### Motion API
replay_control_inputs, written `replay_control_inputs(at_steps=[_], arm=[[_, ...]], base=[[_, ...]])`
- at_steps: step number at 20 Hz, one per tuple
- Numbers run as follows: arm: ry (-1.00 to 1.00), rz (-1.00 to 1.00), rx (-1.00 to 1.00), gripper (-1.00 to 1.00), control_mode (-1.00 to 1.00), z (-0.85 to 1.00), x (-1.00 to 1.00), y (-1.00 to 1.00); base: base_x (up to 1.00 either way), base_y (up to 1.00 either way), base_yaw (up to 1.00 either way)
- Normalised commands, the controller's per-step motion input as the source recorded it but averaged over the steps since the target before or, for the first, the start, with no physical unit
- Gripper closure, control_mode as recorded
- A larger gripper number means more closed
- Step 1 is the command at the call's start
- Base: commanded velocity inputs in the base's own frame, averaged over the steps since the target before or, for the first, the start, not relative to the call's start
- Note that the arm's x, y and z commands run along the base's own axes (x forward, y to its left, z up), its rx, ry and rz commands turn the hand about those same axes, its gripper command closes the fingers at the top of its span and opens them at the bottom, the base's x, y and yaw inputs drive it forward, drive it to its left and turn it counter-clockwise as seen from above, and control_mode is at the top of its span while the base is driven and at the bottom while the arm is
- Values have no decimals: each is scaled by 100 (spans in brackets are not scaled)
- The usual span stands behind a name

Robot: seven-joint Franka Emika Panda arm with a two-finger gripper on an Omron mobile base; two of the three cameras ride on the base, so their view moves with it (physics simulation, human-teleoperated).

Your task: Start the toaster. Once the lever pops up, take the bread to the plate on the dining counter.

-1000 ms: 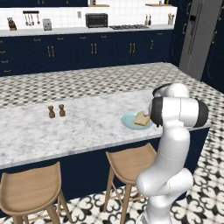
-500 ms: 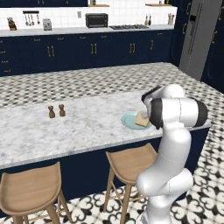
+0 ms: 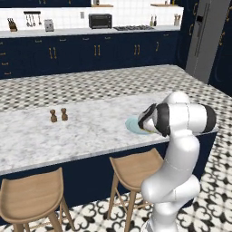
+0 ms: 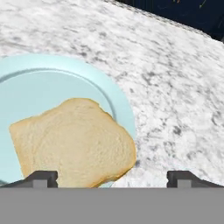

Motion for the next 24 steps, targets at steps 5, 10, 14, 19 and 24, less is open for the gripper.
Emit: replay_control_inputs(at_steps=[5, 10, 14, 19, 24], arm=[[0, -9, 1, -100, -100, 100, -20, 0], [4, -8, 11, -100, -100, 100, -18, 7], [17, -12, 15, -100, -100, 100, -20, 17], [31, -14, 24, -100, -100, 100, -62, 3], [27, -15, 24, -100, -100, 99, -99, 0]], base=[[0, 0, 0], [0, 0, 0], [0, 0, 0], [0, 0, 0], [0, 0, 0]])
